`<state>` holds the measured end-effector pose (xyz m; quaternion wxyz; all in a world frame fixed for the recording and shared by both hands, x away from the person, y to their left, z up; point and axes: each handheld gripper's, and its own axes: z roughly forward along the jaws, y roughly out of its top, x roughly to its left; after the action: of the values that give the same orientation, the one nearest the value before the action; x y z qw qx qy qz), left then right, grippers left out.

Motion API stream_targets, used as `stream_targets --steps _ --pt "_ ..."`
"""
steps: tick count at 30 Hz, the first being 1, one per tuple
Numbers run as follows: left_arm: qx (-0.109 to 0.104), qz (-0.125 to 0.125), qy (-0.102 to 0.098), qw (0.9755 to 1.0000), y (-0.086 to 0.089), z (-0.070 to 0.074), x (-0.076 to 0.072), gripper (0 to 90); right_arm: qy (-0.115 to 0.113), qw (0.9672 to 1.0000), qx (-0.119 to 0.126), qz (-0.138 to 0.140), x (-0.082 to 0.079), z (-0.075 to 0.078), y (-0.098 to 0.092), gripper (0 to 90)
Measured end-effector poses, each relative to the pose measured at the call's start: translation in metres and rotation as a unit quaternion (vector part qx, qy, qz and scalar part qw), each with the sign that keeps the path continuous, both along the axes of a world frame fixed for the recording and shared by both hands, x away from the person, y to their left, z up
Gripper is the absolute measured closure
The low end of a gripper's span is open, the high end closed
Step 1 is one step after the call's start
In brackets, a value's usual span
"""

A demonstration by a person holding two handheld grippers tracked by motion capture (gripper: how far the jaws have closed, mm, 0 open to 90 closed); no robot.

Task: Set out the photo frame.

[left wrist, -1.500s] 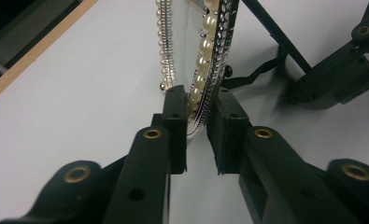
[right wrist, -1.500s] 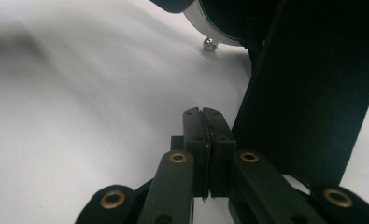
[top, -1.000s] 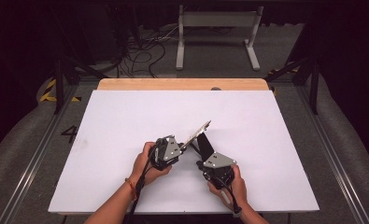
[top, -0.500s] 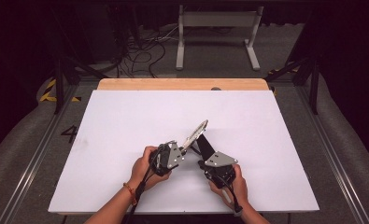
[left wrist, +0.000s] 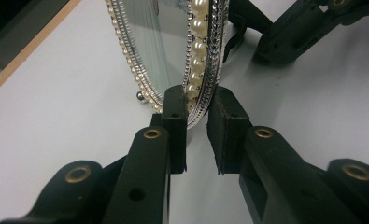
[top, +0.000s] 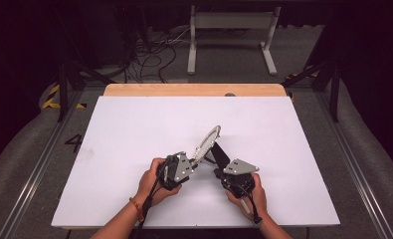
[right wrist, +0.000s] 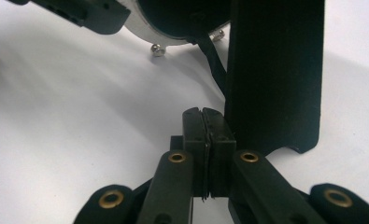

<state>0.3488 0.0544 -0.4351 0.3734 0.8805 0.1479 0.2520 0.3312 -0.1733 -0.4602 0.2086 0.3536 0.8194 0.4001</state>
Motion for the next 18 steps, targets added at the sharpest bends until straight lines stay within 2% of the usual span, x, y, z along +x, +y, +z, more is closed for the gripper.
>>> stream_targets --steps 4,7,11,12,13,14,16,17,18 --pt "-0.005 -0.002 0.000 1.0000 -0.001 -0.001 0.001 76.1 -0.001 1.0000 -0.002 0.000 0.001 -0.001 -0.001 89.8" --pt "0.008 0.007 0.002 0.9999 -0.004 -0.007 0.002 73.3 -0.001 1.0000 -0.003 0.000 0.001 -0.001 -0.001 89.9" --pt "0.011 0.010 0.006 0.9999 -0.005 -0.012 0.007 68.7 -0.001 1.0000 -0.004 -0.001 0.002 -0.001 -0.002 89.7" --pt "0.007 0.015 0.013 0.9998 -0.005 -0.014 0.009 68.7 -0.001 1.0000 -0.004 -0.001 0.002 -0.001 -0.002 89.7" --pt "0.006 0.016 0.015 0.9997 -0.005 -0.015 0.011 62.3 -0.001 1.0000 -0.005 -0.003 0.002 -0.001 -0.004 89.6" --pt "0.003 0.016 0.017 0.9997 -0.006 -0.016 0.011 62.3 -0.001 1.0000 -0.005 -0.003 0.002 -0.001 -0.004 89.6" --pt "-0.007 0.018 0.017 0.9997 -0.006 -0.016 0.012 56.1 -0.001 1.0000 -0.003 -0.006 0.003 -0.001 -0.005 88.9" --pt "-0.021 0.019 0.021 0.9994 -0.006 -0.016 0.013 57.1 -0.006 0.9999 -0.003 -0.010 0.002 -0.001 -0.006 88.7" --pt "-0.021 0.019 0.021 0.9994 -0.006 -0.016 0.013 56.2 -0.006 0.9999 -0.003 -0.010 0.002 -0.001 -0.006 88.7"
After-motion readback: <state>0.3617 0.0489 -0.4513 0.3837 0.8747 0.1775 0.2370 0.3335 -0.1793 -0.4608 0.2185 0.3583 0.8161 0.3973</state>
